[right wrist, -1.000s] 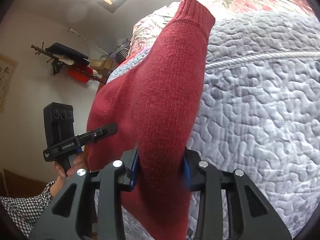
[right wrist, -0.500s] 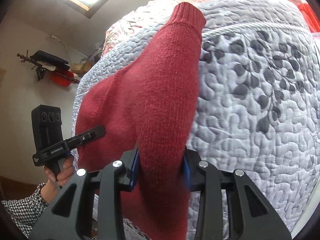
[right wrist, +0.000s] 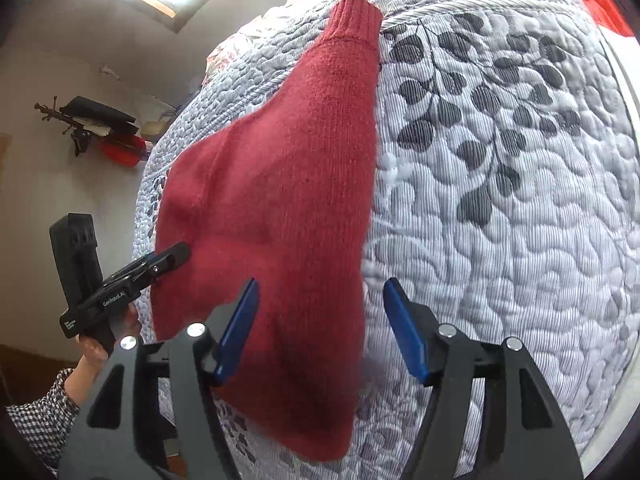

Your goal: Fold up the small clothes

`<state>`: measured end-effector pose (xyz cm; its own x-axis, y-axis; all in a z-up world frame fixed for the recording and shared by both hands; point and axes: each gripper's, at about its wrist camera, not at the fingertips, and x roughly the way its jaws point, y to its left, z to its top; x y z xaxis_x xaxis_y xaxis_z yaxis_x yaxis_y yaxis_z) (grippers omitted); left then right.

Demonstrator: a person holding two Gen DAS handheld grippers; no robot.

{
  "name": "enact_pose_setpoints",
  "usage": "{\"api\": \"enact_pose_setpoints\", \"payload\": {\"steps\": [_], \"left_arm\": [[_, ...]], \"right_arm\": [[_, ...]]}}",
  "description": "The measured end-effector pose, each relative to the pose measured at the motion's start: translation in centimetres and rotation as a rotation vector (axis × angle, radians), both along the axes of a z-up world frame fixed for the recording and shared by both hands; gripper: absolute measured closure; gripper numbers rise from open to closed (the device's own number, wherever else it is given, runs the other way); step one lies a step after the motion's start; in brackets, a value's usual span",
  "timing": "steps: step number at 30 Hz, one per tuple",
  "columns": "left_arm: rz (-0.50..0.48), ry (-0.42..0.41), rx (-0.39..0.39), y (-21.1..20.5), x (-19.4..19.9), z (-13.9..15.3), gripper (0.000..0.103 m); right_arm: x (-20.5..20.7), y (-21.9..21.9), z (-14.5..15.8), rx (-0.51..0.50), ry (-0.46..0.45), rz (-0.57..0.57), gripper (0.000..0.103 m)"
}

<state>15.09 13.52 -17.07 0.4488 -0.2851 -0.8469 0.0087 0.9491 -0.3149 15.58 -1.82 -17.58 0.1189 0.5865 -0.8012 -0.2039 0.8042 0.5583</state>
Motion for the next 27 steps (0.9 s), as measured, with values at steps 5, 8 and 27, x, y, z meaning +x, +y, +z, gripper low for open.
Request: {"api": "enact_pose_setpoints", "payload": {"steps": [5, 8, 27], "left_arm": [[0.011, -0.014, 0.047, 0.4, -3.6, 0.3, 0.038], [0.049, -0.016, 0.042, 0.8, -4.9, -0.4, 0.036], [0.129, 0.016, 0.077, 0.7, -6.2, -2.3, 0.028]], "right_arm": [[-4.9, -1.9, -0.9, 0.057, 0.046, -0.014, 0.036], [-7.2, -1.9, -2.4, 0.068, 0.086, -0.009, 0.036], [-8.2, -0.4, -2.3, -0.122, 0.104, 0.041, 0.081]]}}
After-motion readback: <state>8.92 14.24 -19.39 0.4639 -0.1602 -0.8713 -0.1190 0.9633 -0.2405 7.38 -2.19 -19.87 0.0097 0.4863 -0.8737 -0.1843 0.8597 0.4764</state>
